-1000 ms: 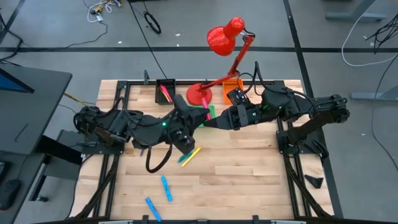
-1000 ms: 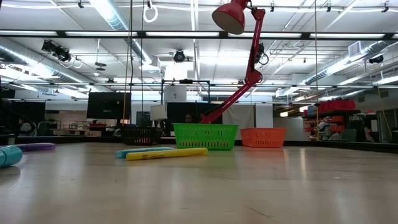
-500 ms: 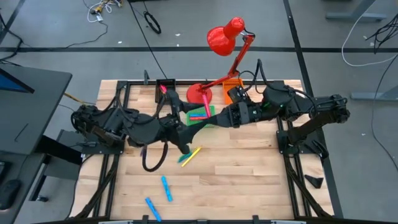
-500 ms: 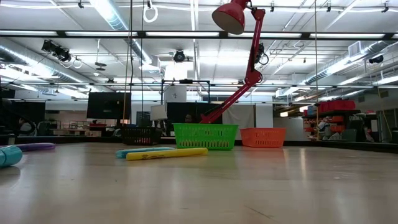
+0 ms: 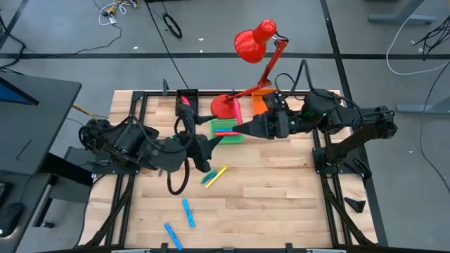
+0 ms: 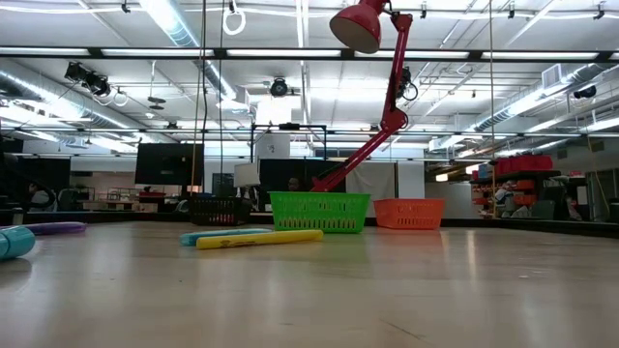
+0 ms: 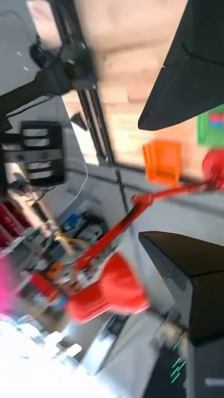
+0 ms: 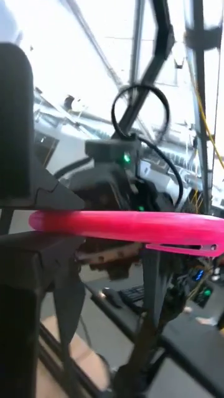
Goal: Pick & Place Markers
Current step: Put the small pink highlighter into the orange basket
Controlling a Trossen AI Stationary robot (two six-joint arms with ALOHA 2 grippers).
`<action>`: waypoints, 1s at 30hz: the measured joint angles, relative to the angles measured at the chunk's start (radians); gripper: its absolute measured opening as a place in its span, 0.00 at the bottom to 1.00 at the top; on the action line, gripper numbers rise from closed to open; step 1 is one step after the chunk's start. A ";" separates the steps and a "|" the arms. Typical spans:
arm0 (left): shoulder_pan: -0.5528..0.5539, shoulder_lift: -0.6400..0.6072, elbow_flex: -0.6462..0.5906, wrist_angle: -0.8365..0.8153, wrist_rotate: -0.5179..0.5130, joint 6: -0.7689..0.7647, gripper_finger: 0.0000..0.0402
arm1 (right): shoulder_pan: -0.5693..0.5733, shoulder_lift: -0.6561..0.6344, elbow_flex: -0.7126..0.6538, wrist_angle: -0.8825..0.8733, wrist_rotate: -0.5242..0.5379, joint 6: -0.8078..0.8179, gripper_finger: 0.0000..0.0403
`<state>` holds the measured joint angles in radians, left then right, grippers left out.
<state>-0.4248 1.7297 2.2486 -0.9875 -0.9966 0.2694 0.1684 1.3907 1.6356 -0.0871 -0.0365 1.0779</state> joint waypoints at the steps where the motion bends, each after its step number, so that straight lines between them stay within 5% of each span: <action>1: 0.002 -0.003 0.000 -0.028 0.011 -0.058 0.71 | -0.002 -0.003 0.000 0.000 0.001 -0.035 0.05; 10: 0.045 -0.004 0.000 -0.107 0.133 -0.424 0.71 | -0.005 -0.032 0.000 -0.054 0.043 -0.420 0.05; 15: 0.076 -0.004 0.000 -0.085 0.256 -0.567 0.71 | 0.017 -0.060 0.000 -0.186 0.181 -0.607 0.05; 19: 0.089 -0.017 0.000 -0.041 0.334 -0.591 0.71 | 0.046 -0.081 0.000 -0.245 0.281 -0.725 0.05; 30: 0.085 -0.145 -0.069 -0.038 0.250 -0.412 0.71 | 0.085 -0.089 0.000 -0.253 0.340 -0.803 0.05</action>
<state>-0.3399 1.5847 2.1795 -1.0254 -0.7466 -0.1428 0.2535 1.3014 1.6360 -0.3401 0.3038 0.2745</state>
